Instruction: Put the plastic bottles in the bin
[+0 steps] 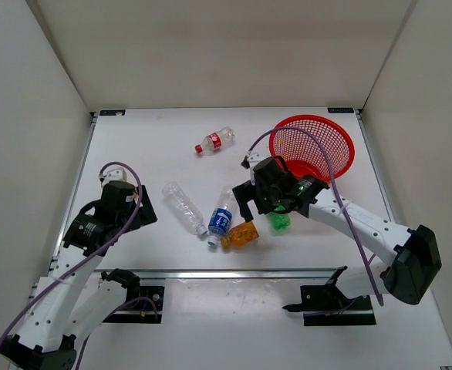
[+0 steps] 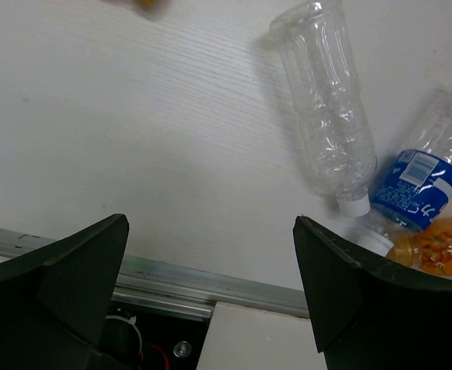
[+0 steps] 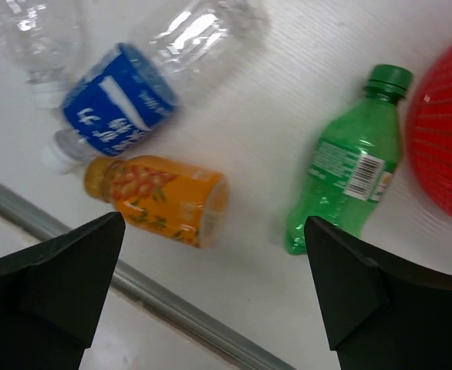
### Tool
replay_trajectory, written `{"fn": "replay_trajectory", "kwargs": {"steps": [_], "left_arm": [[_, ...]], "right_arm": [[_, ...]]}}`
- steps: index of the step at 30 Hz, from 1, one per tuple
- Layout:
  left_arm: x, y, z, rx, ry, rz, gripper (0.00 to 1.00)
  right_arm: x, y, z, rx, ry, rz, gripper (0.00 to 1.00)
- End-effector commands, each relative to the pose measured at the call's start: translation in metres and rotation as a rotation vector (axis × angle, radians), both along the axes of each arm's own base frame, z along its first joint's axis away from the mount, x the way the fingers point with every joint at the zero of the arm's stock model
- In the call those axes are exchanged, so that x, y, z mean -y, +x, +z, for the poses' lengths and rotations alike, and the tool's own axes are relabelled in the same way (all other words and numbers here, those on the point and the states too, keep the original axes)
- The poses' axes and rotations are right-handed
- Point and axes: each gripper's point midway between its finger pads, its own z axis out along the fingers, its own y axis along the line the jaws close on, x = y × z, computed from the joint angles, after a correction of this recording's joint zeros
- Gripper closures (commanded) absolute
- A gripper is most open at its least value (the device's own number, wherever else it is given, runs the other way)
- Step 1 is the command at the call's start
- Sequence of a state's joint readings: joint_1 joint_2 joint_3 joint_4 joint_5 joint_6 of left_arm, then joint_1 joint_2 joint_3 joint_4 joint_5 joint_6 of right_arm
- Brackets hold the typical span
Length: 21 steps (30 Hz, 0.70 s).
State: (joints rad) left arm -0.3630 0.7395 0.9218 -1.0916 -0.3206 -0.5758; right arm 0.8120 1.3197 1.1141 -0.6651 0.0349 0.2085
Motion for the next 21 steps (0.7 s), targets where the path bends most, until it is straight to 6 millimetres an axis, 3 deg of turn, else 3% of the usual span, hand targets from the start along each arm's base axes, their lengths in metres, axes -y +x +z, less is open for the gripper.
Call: {"fn": "replay_trajectory", "kwargs": {"steps": [1, 5, 7, 11, 13, 17, 21], "left_arm": [[0.011, -0.007, -0.01, -0.023, -0.036, -0.048, 0.01], [0.021, -0.009, -0.018, -0.035, -0.062, -0.096, 0.02], [0.022, -0.01, -0.024, -0.049, -0.061, -0.099, 0.02], [0.026, -0.007, -0.026, -0.046, -0.073, -0.104, 0.02], [0.027, -0.006, -0.025, -0.035, -0.088, -0.1, 0.01], [0.034, -0.003, -0.031, -0.045, -0.106, -0.123, 0.01], [0.041, 0.0, -0.031, -0.044, -0.125, -0.132, 0.01]], "right_arm": [[0.022, 0.021, -0.004, 0.025, -0.023, -0.121, 0.01], [0.049, 0.042, -0.016, 0.085, -0.095, -0.251, 0.01], [0.056, 0.053, -0.02, 0.109, -0.082, -0.31, 0.06], [0.069, 0.061, -0.033, 0.126, -0.086, -0.377, 0.15], [0.076, 0.059, -0.049, 0.11, -0.116, -0.395, 0.18], [0.078, 0.053, -0.077, 0.066, -0.12, -0.393, 0.24], [0.068, 0.056, -0.088, 0.054, -0.051, -0.385, 0.28]]}}
